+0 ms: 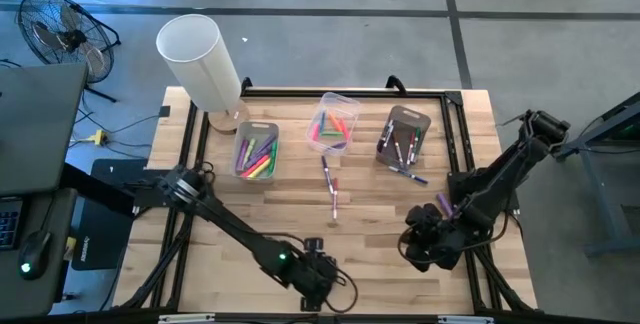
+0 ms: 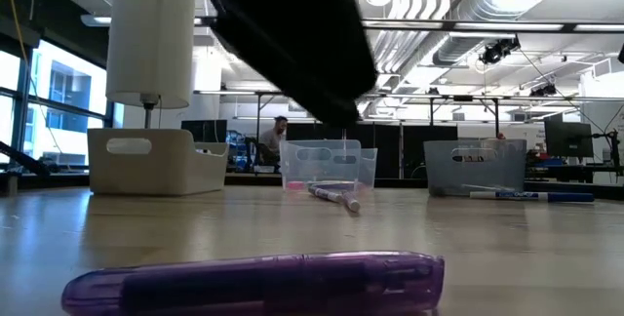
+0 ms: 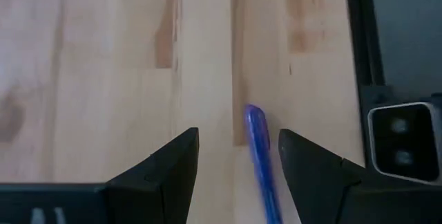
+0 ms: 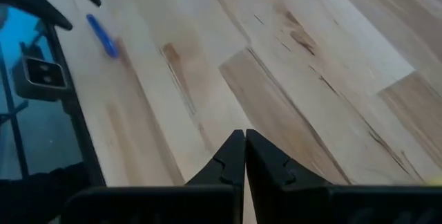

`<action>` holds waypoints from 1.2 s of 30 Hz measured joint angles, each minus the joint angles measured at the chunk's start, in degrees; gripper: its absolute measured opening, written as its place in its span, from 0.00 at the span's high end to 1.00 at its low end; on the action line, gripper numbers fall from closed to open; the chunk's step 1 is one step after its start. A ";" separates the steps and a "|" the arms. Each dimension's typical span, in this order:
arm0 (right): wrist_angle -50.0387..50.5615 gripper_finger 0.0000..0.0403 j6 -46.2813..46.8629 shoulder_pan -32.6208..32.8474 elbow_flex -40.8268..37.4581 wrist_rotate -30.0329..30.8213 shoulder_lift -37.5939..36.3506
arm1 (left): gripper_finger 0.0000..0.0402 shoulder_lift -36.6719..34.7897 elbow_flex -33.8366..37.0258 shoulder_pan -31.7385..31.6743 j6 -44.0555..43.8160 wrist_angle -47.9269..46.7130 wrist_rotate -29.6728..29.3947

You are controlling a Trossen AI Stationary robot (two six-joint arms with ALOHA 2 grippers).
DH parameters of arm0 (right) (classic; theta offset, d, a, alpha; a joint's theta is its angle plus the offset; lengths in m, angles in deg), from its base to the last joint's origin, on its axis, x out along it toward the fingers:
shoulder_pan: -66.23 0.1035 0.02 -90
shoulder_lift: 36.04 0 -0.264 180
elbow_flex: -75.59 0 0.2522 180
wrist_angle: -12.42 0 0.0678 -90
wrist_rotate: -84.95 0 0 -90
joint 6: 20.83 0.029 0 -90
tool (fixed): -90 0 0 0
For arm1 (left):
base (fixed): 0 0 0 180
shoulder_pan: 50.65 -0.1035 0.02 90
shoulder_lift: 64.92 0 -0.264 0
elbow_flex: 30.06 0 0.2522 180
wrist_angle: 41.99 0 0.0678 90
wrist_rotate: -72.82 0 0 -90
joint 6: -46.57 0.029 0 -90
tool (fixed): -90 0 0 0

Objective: Pick & Place Markers
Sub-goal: Put the blue pen into the transparent bin

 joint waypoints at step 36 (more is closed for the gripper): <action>-0.63 1.00 -0.47 4.97 -0.31 2.90 0.02 | 0.67 6.07 -3.14 0.07 -7.74 -15.34 -0.64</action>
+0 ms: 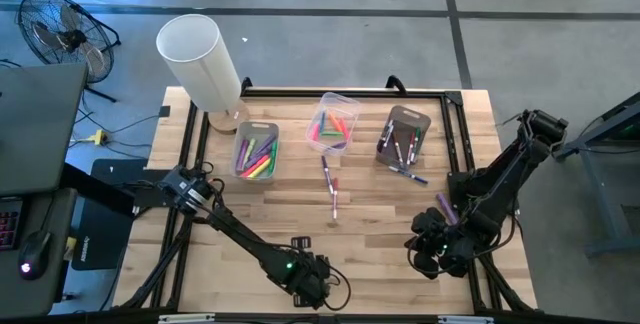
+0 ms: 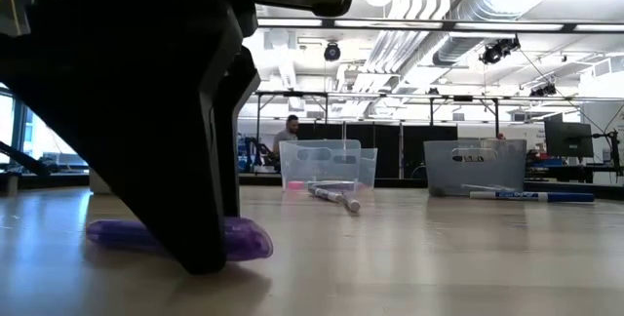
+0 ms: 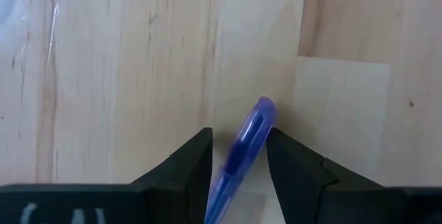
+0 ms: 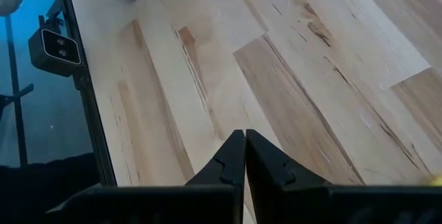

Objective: Pick & Place Markers
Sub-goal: Put the blue pen into the transparent bin

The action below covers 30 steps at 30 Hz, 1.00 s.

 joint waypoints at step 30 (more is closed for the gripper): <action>-0.45 1.00 -0.01 0.00 0.04 3.16 0.00 | 0.88 0.04 -0.88 -9.98 1.37 -0.29 16.99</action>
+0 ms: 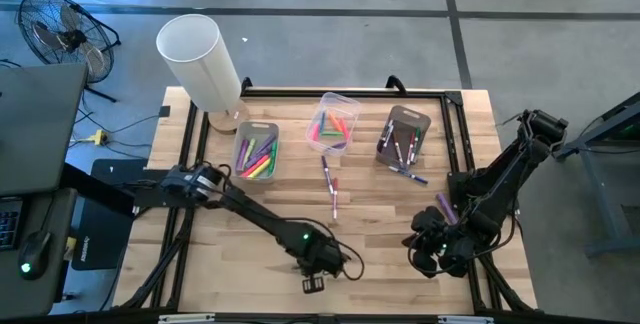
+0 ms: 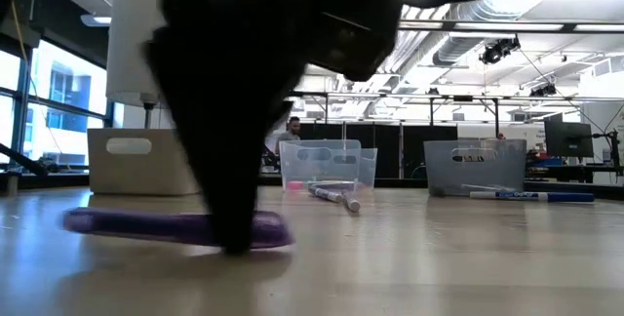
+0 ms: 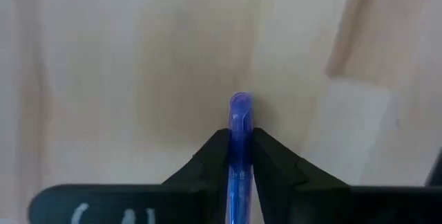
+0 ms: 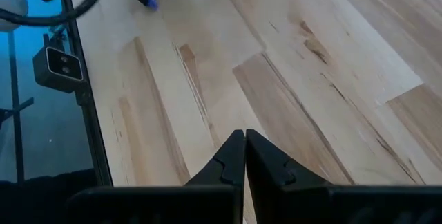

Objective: Pick & Place Markers
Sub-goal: Put the blue pen into the transparent bin

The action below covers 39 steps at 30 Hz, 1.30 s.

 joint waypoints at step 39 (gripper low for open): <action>1.46 1.00 1.08 -10.64 0.00 10.98 -0.07 | 0.87 -11.78 -3.81 -45.71 29.94 6.28 4.09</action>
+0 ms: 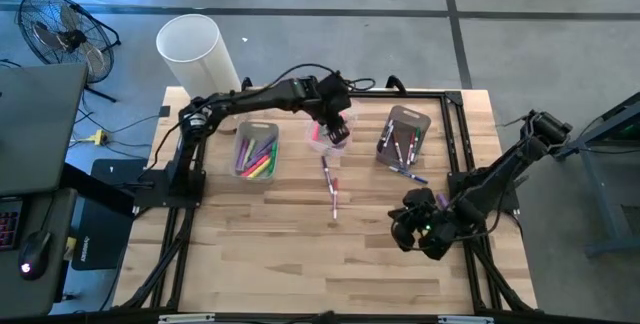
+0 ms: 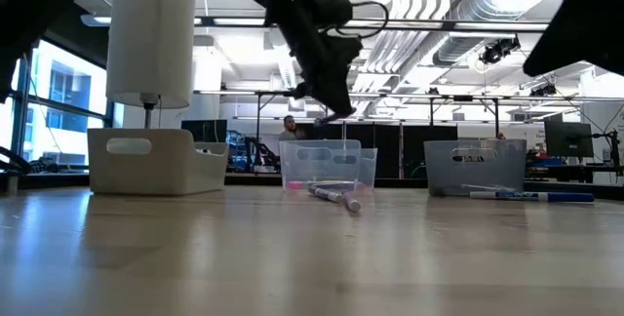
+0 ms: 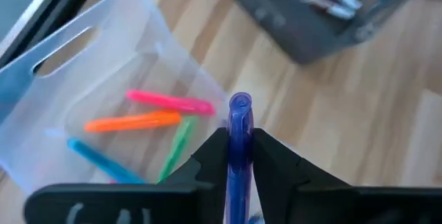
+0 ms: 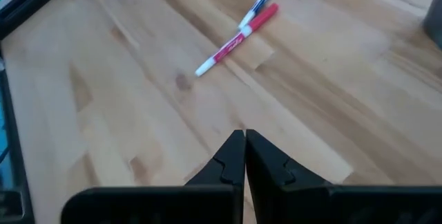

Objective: Pick & Place Markers
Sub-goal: Put the blue pen into the transparent bin, then put the purple highlighter into the gray bin

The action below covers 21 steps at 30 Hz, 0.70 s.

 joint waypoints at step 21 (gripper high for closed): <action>-4.72 1.00 -0.03 -3.99 0.00 -4.70 -0.02 | 0.71 -4.81 -0.13 7.20 -1.83 -4.31 -5.88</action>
